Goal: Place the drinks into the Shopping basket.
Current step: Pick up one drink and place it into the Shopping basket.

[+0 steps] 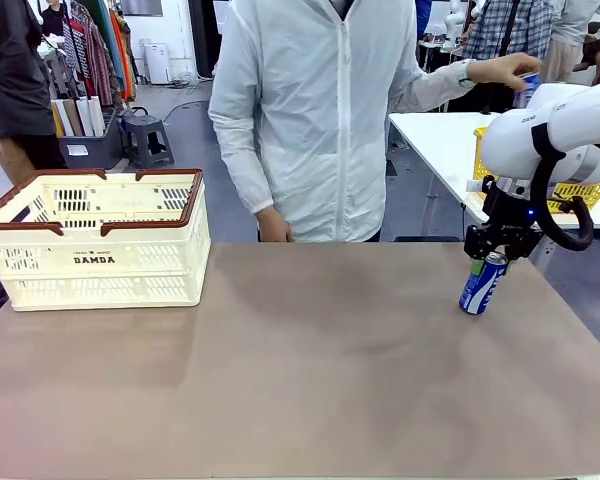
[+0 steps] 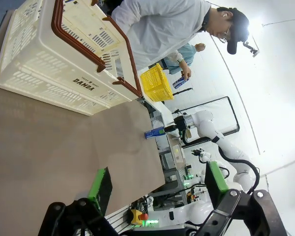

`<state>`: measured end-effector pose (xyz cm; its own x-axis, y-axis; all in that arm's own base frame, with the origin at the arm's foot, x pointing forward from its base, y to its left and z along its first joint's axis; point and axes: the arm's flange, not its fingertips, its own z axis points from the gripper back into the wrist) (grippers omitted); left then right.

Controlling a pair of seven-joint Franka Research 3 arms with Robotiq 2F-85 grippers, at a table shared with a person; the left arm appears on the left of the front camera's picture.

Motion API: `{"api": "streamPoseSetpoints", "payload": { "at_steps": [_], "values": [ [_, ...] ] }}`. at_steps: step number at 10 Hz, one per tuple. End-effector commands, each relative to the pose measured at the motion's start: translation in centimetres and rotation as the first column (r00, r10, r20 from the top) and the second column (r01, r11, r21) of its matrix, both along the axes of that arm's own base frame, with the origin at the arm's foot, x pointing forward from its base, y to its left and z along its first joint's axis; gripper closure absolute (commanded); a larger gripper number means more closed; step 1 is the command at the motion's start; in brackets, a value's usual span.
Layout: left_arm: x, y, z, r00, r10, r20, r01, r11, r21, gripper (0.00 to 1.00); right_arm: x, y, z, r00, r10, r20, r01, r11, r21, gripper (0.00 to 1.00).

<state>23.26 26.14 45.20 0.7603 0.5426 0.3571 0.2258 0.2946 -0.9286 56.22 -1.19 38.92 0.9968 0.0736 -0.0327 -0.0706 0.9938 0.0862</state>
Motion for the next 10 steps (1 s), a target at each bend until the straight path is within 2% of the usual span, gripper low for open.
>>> {"api": "streamPoseSetpoints", "payload": {
  "at_steps": [1,2,3,4,6,7,8,10],
  "values": [
    [0.1,0.1,0.0,1.0,0.002,0.029,-0.002,1.0,-0.008,0.0,-2.8,-0.2,2.4,0.999,0.036,0.0,-0.036,0.999,0.02,1.0],
    [0.1,0.1,0.0,1.0,0.002,0.029,-0.002,1.0,-0.008,0.0,-6.9,-0.9,6.6,0.999,0.04,0.019,-0.041,0.997,0.067,1.0],
    [0.1,0.1,0.0,1.0,0.002,0.029,-0.002,1.0,-0.008,0.0,-9.3,-1.3,8.4,0.999,0.034,0.017,-0.035,0.996,0.079,1.0],
    [0.1,0.1,0.0,1.0,0.002,0.029,-0.002,1.0,-0.008,0.0,-14.0,-1.8,11.0,1.0,0.005,-0.008,-0.004,0.994,0.108,1.0],
    [0.1,0.1,0.0,1.0,0.002,0.029,-0.002,1.0,-0.008,0.0,-18.9,-1.2,11.3,0.999,-0.017,0.048,0.01,0.991,0.135,1.0],
    [0.1,0.1,0.0,1.0,0.002,0.029,-0.002,1.0,-0.008,0.0,-19.8,-1.1,10.4,0.994,-0.018,0.104,0.002,0.987,0.159,1.0],
    [0.1,0.1,0.0,1.0,0.002,0.029,-0.002,1.0,-0.008,0.0,-17.1,-1.6,11.9,1.0,-0.003,0.004,0.003,0.995,0.101,1.0],
    [0.1,0.1,0.0,1.0,0.002,0.029,-0.002,1.0,-0.008,0.0,-17.1,-1.6,11.9,1.0,-0.003,0.004,0.003,0.995,0.101,1.0]
  ]
}}
